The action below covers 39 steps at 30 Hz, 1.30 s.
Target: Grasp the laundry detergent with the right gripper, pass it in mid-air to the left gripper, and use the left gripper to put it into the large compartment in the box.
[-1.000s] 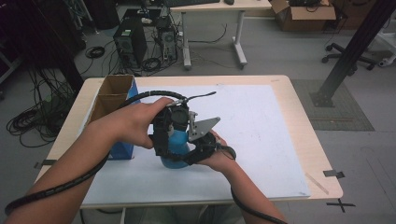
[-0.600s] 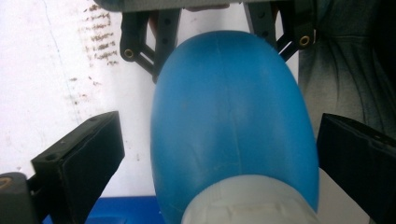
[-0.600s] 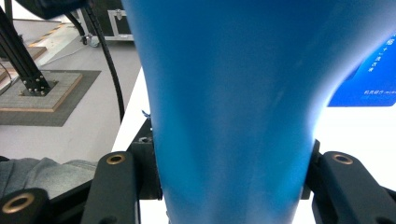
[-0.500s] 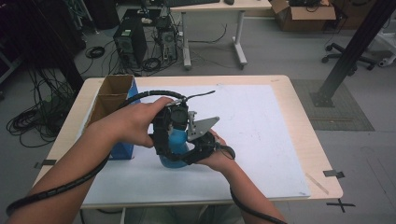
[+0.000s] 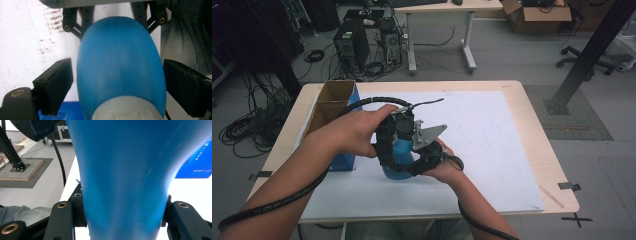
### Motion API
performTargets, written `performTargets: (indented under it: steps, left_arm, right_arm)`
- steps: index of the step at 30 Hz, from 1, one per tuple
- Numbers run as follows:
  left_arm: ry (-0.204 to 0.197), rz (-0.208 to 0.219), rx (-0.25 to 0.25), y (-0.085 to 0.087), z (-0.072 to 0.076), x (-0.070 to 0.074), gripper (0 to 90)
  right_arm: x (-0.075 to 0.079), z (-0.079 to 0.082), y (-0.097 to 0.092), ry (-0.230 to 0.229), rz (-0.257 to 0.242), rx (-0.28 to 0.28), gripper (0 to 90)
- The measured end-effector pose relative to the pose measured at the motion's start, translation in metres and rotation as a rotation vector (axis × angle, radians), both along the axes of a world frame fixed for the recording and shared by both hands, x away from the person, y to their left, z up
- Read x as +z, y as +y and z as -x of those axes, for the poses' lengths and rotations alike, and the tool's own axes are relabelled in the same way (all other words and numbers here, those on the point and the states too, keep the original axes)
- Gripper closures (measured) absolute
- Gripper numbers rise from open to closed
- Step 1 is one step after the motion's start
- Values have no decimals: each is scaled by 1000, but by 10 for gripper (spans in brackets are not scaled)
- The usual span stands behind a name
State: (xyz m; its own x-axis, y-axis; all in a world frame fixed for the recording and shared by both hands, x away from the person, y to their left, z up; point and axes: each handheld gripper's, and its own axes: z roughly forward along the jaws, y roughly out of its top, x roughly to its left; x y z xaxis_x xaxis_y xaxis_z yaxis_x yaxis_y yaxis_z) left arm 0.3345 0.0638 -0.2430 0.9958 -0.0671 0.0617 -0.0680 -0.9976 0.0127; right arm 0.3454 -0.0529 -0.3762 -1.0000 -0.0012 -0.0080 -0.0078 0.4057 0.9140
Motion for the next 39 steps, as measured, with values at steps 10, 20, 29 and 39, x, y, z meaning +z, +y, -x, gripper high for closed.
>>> performTargets:
  steps: [10,20,29,39]
  left_arm:
    - [-1,-1,4,-1,2,2,223]
    - [5,-3,16,-1,4,4,286]
    - [-10,-10,16,1,4,4,326]
    - [-28,-24,12,2,5,3,368]
  right_arm:
    - [2,1,0,3,-1,-1,458]
    - [3,2,0,-1,0,-1,458]
    - [4,1,1,-11,1,2,458]
    - [6,4,2,4,-8,4,458]
